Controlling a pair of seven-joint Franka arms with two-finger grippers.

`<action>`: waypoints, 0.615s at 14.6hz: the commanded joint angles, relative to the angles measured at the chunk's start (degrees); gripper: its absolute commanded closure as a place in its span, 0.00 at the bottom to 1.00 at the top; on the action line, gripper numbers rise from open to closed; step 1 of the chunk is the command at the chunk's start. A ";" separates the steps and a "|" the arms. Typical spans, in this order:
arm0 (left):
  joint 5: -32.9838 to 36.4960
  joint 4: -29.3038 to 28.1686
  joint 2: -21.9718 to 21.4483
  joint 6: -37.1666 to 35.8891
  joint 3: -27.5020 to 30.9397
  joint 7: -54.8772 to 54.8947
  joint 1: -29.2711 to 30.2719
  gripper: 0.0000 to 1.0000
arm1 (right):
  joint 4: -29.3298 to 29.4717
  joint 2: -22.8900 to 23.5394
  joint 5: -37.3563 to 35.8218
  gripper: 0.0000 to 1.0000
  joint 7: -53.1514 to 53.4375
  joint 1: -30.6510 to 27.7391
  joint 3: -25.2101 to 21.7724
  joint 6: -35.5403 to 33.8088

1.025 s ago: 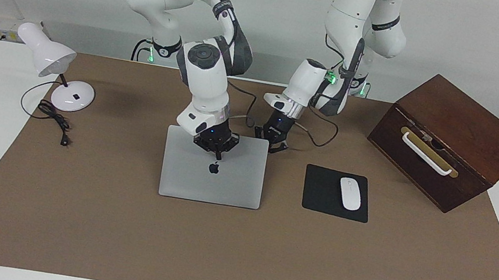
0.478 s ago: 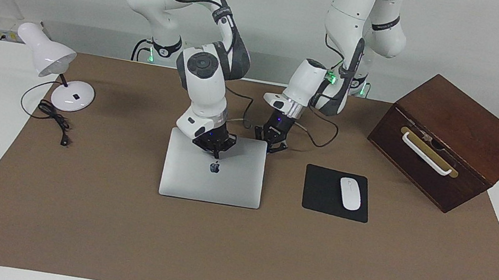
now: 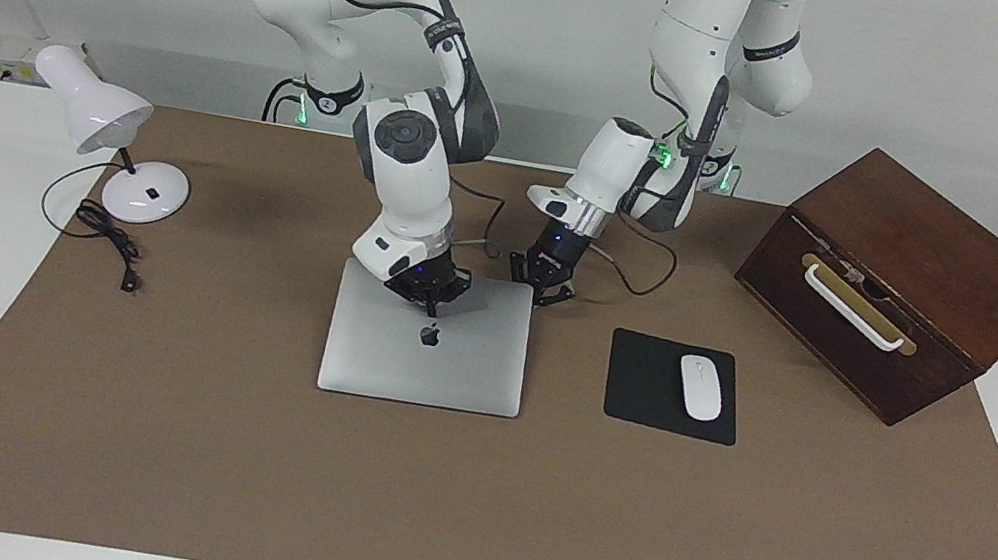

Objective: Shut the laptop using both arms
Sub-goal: 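Push the laptop lid down shut with the right gripper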

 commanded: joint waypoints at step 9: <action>-0.67 -2.75 0.90 -0.08 1.19 1.35 -1.03 1.00 | 1.07 -0.24 1.73 1.00 -2.21 -2.09 0.40 -1.27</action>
